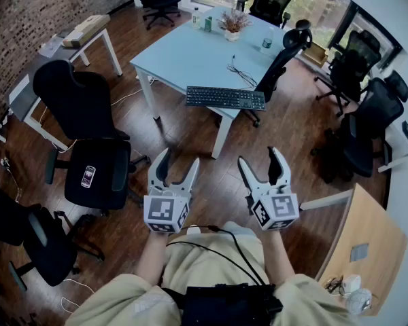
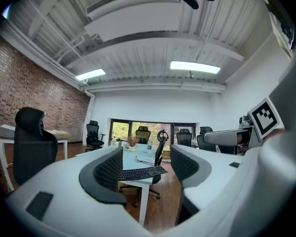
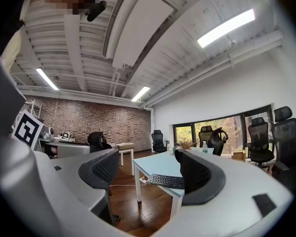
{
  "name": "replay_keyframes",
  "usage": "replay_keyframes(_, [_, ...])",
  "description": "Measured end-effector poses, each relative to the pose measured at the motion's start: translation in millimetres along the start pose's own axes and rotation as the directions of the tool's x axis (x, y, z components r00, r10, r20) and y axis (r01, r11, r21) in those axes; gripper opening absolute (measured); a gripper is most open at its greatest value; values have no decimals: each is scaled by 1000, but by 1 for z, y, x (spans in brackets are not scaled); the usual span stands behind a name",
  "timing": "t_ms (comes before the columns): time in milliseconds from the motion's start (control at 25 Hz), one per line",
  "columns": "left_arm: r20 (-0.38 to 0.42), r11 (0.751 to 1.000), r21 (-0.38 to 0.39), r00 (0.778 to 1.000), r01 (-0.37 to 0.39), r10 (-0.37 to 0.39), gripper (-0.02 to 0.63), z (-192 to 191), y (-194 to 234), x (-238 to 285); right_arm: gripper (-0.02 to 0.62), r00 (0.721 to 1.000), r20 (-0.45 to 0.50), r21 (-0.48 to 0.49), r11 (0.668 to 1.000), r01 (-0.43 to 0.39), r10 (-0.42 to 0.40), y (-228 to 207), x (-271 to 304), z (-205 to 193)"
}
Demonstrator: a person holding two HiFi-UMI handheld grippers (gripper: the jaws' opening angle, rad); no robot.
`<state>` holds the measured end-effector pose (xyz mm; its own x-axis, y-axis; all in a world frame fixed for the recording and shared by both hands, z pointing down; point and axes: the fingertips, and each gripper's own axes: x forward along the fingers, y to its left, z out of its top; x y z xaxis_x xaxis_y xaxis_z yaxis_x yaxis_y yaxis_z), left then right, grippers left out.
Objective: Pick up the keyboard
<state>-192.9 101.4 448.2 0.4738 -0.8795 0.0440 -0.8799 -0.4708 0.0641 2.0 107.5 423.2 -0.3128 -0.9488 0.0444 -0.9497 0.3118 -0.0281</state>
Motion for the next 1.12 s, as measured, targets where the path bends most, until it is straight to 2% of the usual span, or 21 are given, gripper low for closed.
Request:
replay_keyframes(160, [-8,1000,-6,1000,-11,11,301,-9,13,-2,400,1000,-26,-49,999,-18,16,8,2,-11])
replay_keyframes(320, [-30,1000,-27,1000,5,-6,301,-18,10,6,400,999,-38,-34,999,-4,3,-6,8,-20])
replay_keyframes(600, [-79,1000,-27,997,-15,13,301,-37,11,61,400,996,-60,-14,998,-63,62,-43,73,-35])
replay_keyframes(720, [-93,999,-35,995,-41,38,301,-42,16,105,400,993,-66,4,995,-103,103,-74,113,-40])
replay_keyframes(880, [-90,995,-65,994,-73,67,301,-35,20,173,400,987,-39,-15,988,-157,156,-129,164,-28])
replay_keyframes(1120, [-94,992,-32,988,-126,122,301,-29,12,259,400,990,-54,14,992,-127,127,-235,207,-32])
